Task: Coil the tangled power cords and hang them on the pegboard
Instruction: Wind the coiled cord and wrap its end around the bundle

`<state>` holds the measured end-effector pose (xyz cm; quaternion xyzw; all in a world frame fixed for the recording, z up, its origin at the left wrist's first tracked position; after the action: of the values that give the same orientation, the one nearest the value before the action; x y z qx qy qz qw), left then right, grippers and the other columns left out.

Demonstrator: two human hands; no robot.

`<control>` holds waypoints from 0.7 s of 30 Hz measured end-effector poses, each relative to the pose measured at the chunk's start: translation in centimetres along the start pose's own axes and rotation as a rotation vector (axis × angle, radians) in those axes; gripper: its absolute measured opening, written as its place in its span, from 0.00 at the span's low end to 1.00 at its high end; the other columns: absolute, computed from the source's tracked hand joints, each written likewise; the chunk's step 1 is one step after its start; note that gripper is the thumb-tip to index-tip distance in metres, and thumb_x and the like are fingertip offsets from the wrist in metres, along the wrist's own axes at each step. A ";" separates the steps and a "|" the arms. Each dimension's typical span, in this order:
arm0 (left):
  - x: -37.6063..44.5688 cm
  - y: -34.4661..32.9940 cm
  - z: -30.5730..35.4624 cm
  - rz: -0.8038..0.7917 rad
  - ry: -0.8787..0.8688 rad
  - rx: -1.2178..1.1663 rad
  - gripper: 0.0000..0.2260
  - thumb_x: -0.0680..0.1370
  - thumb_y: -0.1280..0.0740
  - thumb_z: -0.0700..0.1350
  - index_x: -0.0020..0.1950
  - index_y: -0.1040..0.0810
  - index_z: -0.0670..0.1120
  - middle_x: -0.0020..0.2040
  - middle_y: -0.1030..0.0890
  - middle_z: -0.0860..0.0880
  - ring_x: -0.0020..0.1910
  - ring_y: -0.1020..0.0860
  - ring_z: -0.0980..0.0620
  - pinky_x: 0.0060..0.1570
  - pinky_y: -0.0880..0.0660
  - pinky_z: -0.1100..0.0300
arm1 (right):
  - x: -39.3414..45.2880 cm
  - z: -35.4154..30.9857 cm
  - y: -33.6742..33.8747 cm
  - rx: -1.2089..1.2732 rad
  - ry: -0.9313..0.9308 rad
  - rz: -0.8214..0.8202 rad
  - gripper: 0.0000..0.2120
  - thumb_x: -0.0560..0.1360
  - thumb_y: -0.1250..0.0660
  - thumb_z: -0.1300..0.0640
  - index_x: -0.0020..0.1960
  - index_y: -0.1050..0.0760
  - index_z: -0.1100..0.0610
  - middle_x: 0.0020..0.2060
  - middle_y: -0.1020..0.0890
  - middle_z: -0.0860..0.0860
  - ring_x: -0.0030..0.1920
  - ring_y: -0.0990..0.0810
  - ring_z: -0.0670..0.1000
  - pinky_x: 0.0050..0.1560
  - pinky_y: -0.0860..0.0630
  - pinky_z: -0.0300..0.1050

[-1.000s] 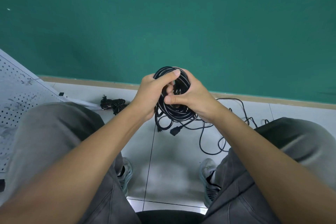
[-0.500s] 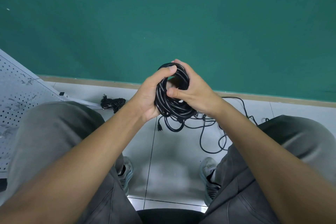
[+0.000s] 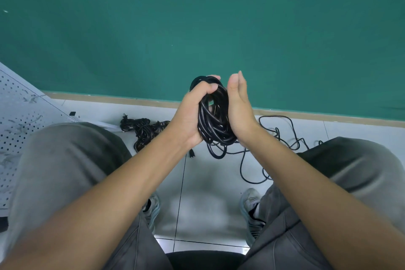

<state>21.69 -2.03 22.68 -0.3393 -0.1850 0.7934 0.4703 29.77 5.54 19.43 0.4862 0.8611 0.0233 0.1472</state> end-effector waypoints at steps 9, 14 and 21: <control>0.5 -0.1 0.3 0.215 -0.170 0.116 0.12 0.79 0.36 0.38 0.37 0.32 0.47 0.31 0.31 0.48 0.28 0.29 0.51 0.29 0.29 0.61 | -0.9 0.0 -2.0 0.196 -0.188 -0.038 0.40 0.77 0.54 0.25 0.52 0.16 0.53 0.46 0.12 0.51 0.50 0.13 0.52 0.60 0.19 0.56; 1.0 0.6 0.9 0.306 -0.185 0.126 0.13 0.77 0.35 0.38 0.36 0.34 0.48 0.30 0.34 0.49 0.29 0.32 0.50 0.33 0.31 0.58 | -1.4 -0.8 -2.2 0.134 -0.085 -0.217 0.43 0.70 0.50 0.19 0.66 0.22 0.48 0.59 0.15 0.46 0.61 0.18 0.46 0.69 0.26 0.53; 1.7 1.9 1.7 0.340 -0.230 0.265 0.10 0.77 0.33 0.36 0.38 0.30 0.46 0.33 0.27 0.48 0.36 0.26 0.48 0.38 0.25 0.54 | -1.3 0.0 -0.9 -0.080 -0.010 -0.543 0.50 0.67 0.17 0.49 0.79 0.45 0.49 0.65 0.25 0.38 0.60 0.25 0.28 0.58 0.27 0.28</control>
<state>18.75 -1.42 22.13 -0.2083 -0.0721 0.9119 0.3463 29.71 3.98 19.57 0.2312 0.9576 0.0146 0.1714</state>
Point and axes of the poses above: each hand's wrist, its own x-axis towards the middle knuckle, its own y-axis out of the back of the hand, z = x × y, the point moved 1 cm from there along x, towards the middle knuckle
